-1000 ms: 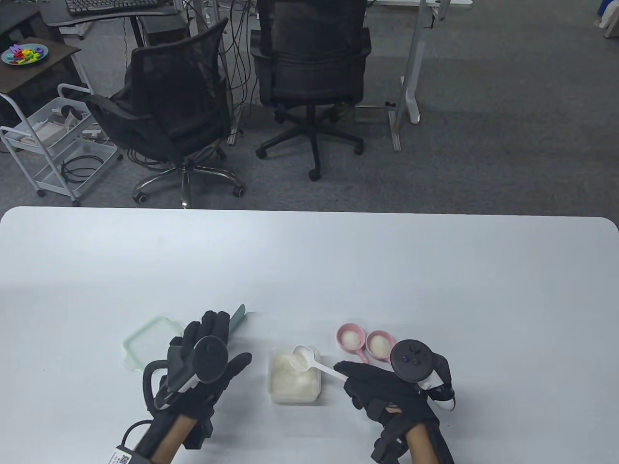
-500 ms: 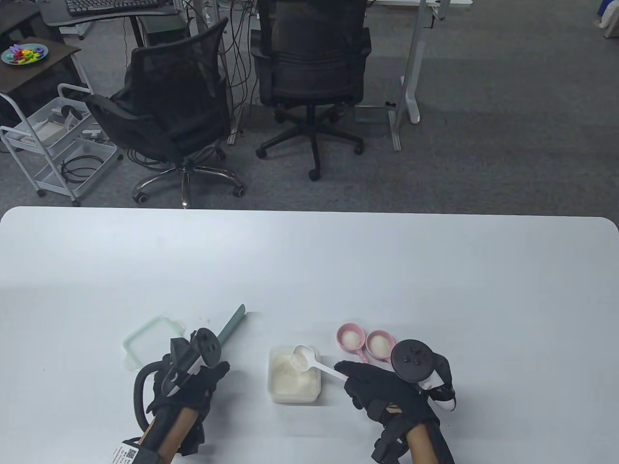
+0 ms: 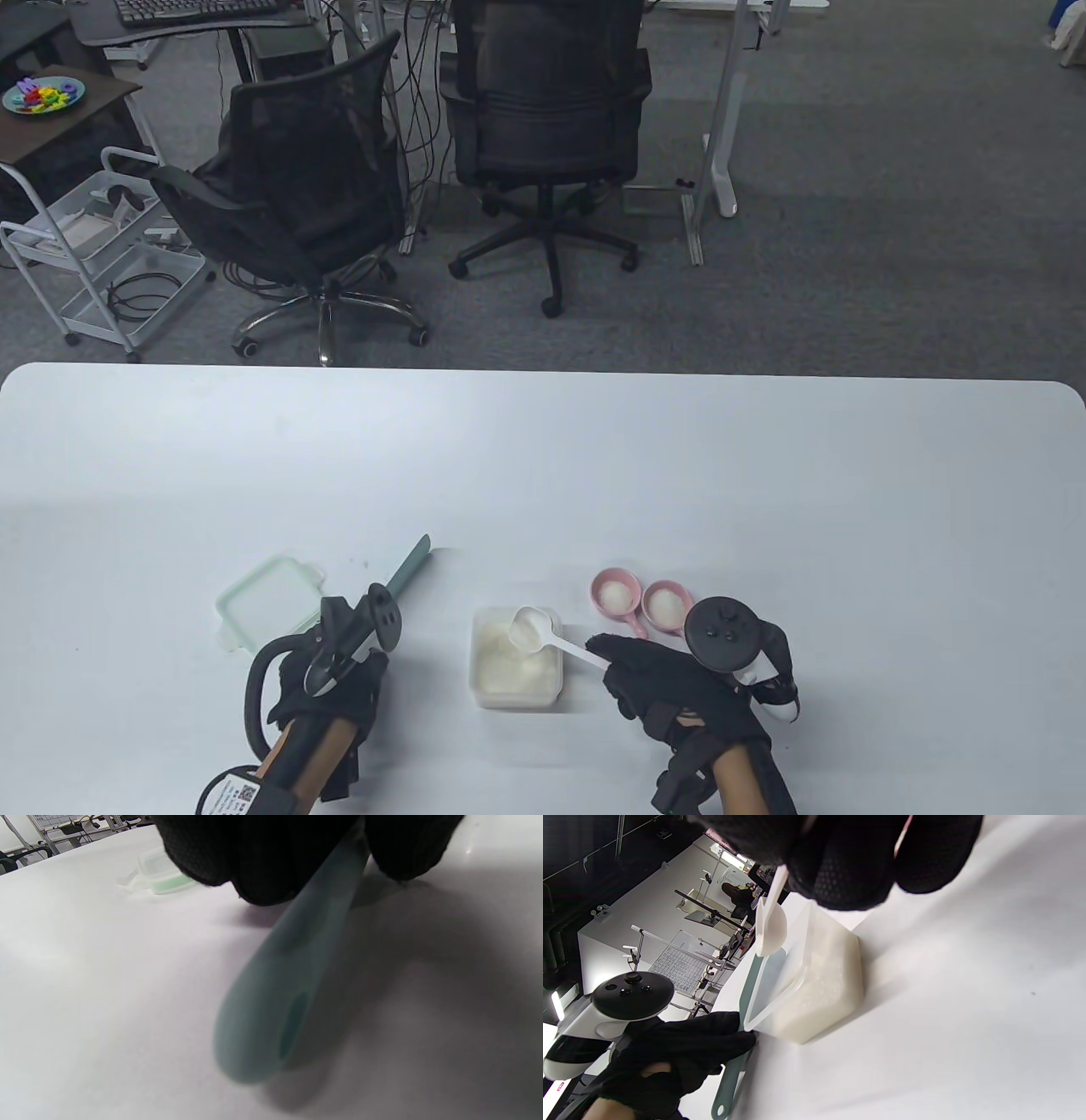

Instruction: Scoop white sugar with coffee spoon and level it off using dessert spatula

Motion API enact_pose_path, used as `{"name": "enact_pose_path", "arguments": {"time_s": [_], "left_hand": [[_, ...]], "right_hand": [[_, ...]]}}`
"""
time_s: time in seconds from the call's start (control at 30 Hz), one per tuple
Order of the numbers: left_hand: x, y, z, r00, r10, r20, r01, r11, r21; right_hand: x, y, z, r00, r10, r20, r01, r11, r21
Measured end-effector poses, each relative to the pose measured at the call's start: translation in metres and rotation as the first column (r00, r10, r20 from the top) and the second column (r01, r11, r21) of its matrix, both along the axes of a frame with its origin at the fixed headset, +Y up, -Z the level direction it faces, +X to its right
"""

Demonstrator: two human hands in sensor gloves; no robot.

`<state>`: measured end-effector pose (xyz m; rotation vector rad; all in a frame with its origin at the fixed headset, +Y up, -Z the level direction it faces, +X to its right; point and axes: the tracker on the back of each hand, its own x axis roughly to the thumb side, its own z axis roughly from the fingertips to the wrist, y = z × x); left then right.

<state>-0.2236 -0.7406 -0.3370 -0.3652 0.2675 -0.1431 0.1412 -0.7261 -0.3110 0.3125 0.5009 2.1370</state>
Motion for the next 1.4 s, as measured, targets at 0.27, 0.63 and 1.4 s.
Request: {"name": "enact_pose_path", "arguments": {"time_s": [0.27, 0.63, 1.4], "left_hand": [[0.009, -0.003, 0.003, 0.998, -0.066, 0.017, 0.065, 0.997, 0.033], [0.005, 0.006, 0.003, 1.000, -0.024, 0.018, 0.023, 0.997, 0.073], [0.051, 0.051, 0.047, 0.883, 0.340, 0.324, -0.383, 0.921, 0.078]], "right_hand": [[-0.001, 0.000, 0.000, 1.000, 0.009, -0.004, -0.009, 1.000, -0.005], [0.000, 0.000, 0.000, 1.000, 0.010, -0.002, -0.010, 1.000, -0.005], [0.002, 0.001, 0.000, 1.000, -0.007, 0.004, 0.007, 1.000, -0.014]]}}
